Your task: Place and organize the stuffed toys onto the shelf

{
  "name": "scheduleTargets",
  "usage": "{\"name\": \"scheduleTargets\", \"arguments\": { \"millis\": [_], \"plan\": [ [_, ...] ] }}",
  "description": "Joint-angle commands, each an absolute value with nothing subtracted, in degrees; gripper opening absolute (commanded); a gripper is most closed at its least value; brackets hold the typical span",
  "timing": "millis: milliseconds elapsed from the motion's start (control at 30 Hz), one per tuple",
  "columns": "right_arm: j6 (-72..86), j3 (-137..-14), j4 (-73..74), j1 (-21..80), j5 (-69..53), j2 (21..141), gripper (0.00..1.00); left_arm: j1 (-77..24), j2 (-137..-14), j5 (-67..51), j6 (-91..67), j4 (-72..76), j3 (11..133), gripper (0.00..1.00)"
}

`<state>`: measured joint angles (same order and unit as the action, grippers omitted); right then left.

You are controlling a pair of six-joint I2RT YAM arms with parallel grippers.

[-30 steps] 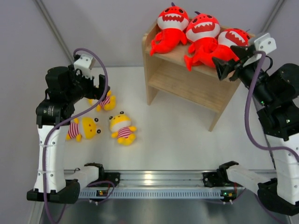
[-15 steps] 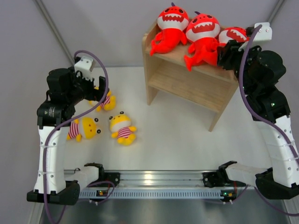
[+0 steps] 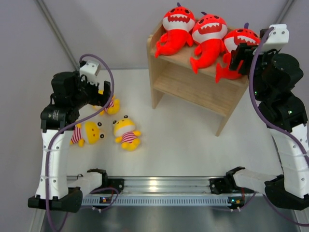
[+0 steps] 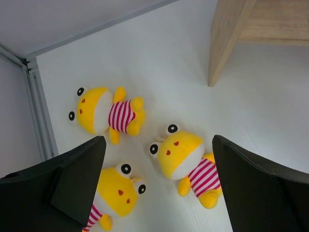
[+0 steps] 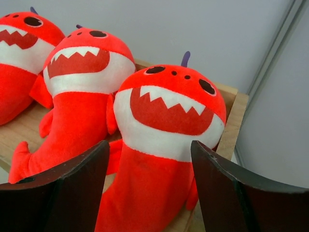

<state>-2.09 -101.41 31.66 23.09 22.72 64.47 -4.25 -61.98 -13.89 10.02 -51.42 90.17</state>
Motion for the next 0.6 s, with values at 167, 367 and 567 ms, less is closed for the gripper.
{"name": "scheduleTargets", "arguments": {
  "millis": [167, 367, 567],
  "plan": [
    [-6.77, -104.34, 30.68, 23.47, 15.22, 61.71, 0.73, -4.22, -69.51, -6.94, 20.47, -50.45, 75.95, 0.93],
    [-8.88, -99.68, 29.00, 23.55, 8.54, 59.24, 0.74, -6.76, -79.17, -8.80, 23.47, -44.32, 64.87, 0.98],
    [-10.37, -99.06, 30.76, 23.73, 4.06, 59.50, 0.75, -8.70, -84.19, -12.46, 25.22, -31.65, 59.77, 0.98]
  ]
}}
